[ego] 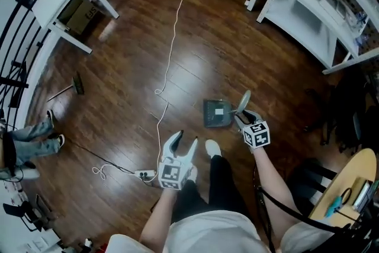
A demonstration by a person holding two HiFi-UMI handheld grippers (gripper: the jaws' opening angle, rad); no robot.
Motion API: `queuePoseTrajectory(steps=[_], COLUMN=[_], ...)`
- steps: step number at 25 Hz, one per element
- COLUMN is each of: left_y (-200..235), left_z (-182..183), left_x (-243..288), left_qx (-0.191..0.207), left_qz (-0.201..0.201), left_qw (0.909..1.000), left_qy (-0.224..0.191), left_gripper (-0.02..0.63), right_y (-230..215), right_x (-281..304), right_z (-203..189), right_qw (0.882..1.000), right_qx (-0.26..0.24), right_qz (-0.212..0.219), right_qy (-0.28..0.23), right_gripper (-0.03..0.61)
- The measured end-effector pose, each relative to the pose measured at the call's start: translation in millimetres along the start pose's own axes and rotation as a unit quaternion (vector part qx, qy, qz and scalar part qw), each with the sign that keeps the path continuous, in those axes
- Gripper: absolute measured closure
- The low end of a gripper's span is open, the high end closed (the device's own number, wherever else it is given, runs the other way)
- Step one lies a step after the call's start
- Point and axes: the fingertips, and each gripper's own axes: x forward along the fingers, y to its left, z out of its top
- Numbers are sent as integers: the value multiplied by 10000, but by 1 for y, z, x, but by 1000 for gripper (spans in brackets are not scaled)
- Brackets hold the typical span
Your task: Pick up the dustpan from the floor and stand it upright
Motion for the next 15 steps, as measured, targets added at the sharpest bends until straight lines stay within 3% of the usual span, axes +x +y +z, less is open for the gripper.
queuePoseTrajectory(steps=[6,8,11,15], left_y=[2,-1,-6,-29], left_z=[12,17,12,12], left_x=[-24,-35,-70,-118], left_qx=[49,-13,157,563], left_qz=[-190,-366,-673,-1020], left_qw=[9994,9986,9967,9924], left_qy=[-274,-386,-429,-389], left_gripper=[374,374,374,373], right_y=[-47,-47,1,110], right_x=[-18,-36,-82,-175], right_z=[-21,-19,-17,-12], right_qw=[9963,9950,9931,9812], right_qx=[619,668,580,511], right_qz=[-602,-734,-885,-954], right_qy=[-32,-110,-512,-1601], right_gripper=[400,351,351,351])
